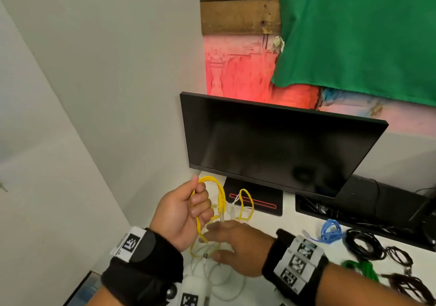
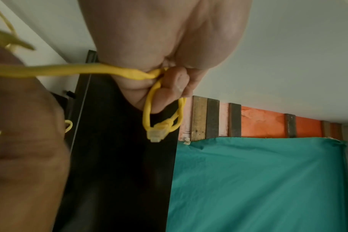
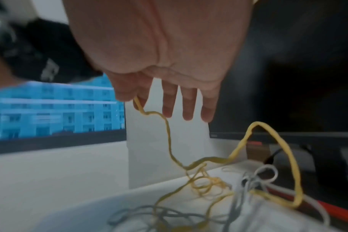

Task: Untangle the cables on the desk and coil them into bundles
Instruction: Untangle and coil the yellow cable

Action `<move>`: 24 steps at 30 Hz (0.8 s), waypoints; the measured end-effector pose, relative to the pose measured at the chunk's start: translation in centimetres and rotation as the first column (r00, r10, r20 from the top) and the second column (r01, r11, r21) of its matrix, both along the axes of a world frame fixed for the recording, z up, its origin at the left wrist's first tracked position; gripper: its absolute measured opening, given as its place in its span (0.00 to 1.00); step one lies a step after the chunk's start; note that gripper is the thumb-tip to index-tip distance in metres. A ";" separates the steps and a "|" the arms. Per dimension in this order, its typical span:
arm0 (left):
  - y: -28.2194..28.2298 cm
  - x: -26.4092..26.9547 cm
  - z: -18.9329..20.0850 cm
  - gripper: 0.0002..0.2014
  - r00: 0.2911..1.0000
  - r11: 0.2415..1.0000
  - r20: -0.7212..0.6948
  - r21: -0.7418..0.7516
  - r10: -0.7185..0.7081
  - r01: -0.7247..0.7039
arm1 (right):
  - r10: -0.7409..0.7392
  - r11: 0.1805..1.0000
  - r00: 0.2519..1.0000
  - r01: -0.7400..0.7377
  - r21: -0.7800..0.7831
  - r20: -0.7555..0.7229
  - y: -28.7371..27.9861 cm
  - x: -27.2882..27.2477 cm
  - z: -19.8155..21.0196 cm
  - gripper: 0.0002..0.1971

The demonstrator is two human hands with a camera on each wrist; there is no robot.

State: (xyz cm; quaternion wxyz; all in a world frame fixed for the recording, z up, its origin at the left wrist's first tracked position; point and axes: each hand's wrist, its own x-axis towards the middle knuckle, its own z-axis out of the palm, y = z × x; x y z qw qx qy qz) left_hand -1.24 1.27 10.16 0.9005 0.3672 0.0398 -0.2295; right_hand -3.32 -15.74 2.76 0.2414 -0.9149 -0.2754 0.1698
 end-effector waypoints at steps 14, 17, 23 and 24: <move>4.7 -1.7 5.0 0.15 0.949 0.838 0.309 0.502 0.058 -0.214 | -0.136 0.990 0.982 0.139 -0.015 0.129 1.0 9.6 6.0 0.18; 6.0 -1.8 3.9 0.17 0.940 0.750 0.332 0.600 0.081 -0.276 | -0.157 0.984 0.985 0.162 0.080 -0.067 0.3 10.0 6.4 0.13; 7.8 -1.9 0.2 0.21 0.887 0.303 0.452 0.862 -0.098 -0.406 | -0.061 0.920 0.890 0.225 0.320 -0.452 -0.7 9.1 6.2 0.09; 7.7 -1.9 -0.5 0.21 0.878 0.220 0.456 0.880 -0.142 -0.421 | -0.082 0.897 0.894 0.258 0.358 -0.441 -0.4 8.9 6.6 0.10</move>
